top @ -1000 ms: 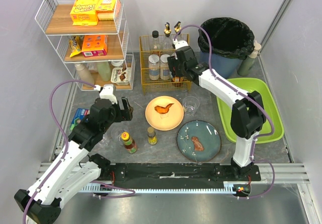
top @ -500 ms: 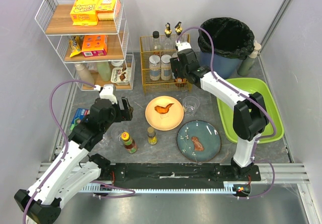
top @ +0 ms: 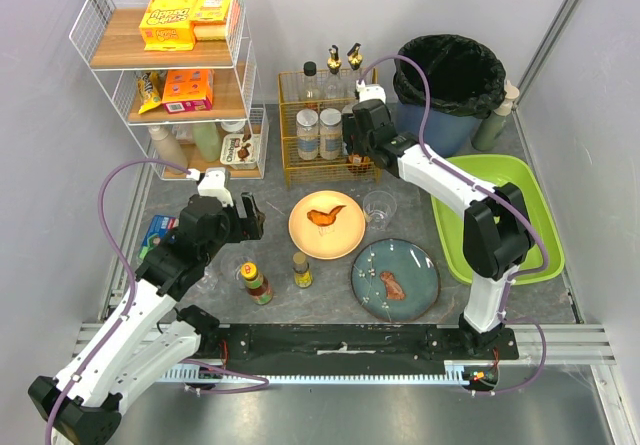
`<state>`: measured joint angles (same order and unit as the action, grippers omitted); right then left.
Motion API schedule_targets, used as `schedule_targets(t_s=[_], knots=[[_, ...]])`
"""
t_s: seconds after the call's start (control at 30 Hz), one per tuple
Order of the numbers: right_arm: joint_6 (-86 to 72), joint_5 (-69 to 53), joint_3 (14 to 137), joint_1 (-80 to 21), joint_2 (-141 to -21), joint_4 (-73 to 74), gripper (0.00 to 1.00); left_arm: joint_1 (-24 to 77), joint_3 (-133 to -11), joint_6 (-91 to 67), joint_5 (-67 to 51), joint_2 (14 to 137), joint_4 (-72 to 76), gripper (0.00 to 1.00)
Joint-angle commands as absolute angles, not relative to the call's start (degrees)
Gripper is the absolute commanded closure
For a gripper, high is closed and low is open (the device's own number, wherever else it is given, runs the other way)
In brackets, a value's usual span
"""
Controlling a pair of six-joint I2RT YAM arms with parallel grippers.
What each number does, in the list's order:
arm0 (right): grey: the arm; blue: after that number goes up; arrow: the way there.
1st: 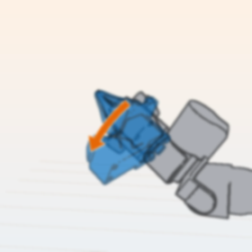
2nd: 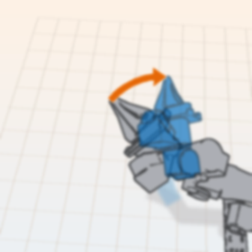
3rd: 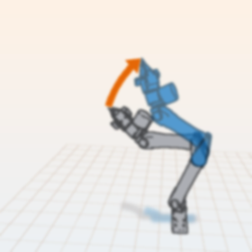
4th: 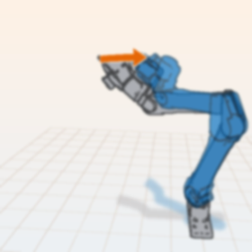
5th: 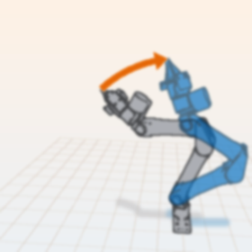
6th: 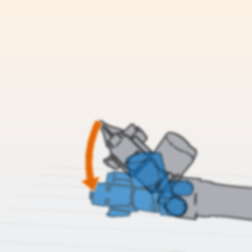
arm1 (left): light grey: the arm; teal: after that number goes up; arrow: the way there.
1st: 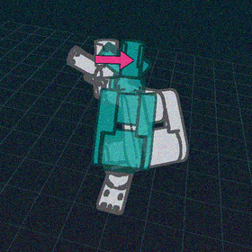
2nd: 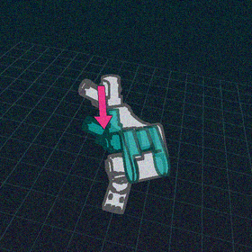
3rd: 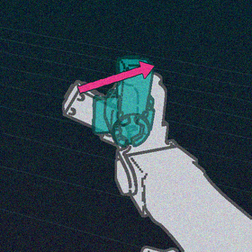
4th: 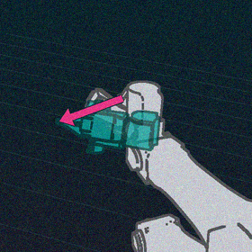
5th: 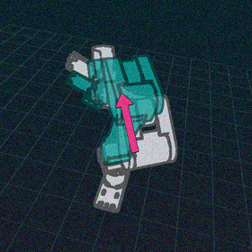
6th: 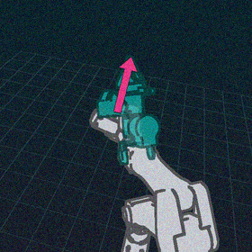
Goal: Clear the kitchen counter
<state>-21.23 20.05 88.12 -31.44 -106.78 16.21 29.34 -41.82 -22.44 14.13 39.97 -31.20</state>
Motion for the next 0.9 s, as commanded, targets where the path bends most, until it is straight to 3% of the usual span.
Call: schedule_targets(t_s=[0.0, 0.13, 0.53, 0.63, 0.87], knots=[[-19.95, 30.33, 87.54, -29.27, -106.52, 16.52, 0.58, 29.27, -43.86, -21.27, 15.64, 39.46, -30.85, 0.08], [-18.73, 29.27, 87.36, -29.36, -106.87, 16.17, 0.42, 29.18, -43.86, -21.27, 15.64, 39.64, -30.85, 0.08], [-15.82, 24.52, 89.21, -29.27, -110.04, 16.35, 0.16, 29.27, -43.86, -21.36, 15.64, 39.90, -31.02, 0.08], [-15.12, 23.65, 90.00, -29.27, -109.60, 16.52, 0.04, 29.27, -43.86, -21.36, 15.56, 39.99, -31.03, 0.08], [-13.80, 19.60, 92.19, -29.27, -104.86, 16.35, 0.02, 29.18, -44.65, -21.27, 15.03, 40.52, -31.02, 0.07]])
